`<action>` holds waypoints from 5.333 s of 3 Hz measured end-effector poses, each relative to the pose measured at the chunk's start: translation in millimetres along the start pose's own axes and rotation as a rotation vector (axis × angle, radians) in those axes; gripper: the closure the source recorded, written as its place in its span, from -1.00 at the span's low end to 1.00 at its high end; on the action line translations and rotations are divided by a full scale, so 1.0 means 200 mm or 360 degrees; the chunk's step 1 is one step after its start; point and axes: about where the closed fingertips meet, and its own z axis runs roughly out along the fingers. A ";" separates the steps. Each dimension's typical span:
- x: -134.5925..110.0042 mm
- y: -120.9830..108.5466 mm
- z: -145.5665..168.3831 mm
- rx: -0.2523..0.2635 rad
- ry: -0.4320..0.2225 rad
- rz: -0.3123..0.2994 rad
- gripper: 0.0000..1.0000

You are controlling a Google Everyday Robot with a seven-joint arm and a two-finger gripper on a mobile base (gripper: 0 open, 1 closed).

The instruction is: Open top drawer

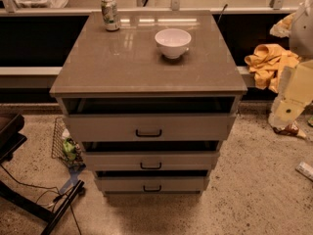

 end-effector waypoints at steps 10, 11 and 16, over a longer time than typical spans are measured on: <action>-0.01 0.17 1.21 0.0073 -0.0736 0.0044 -1.00; -0.07 0.07 1.55 -0.0003 -0.0665 -0.0021 -1.00; -0.20 -0.14 1.88 -0.0025 -0.0469 -0.0014 -0.71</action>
Offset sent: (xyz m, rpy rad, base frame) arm 0.0102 0.0187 -0.0314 0.0741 -0.0267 0.0236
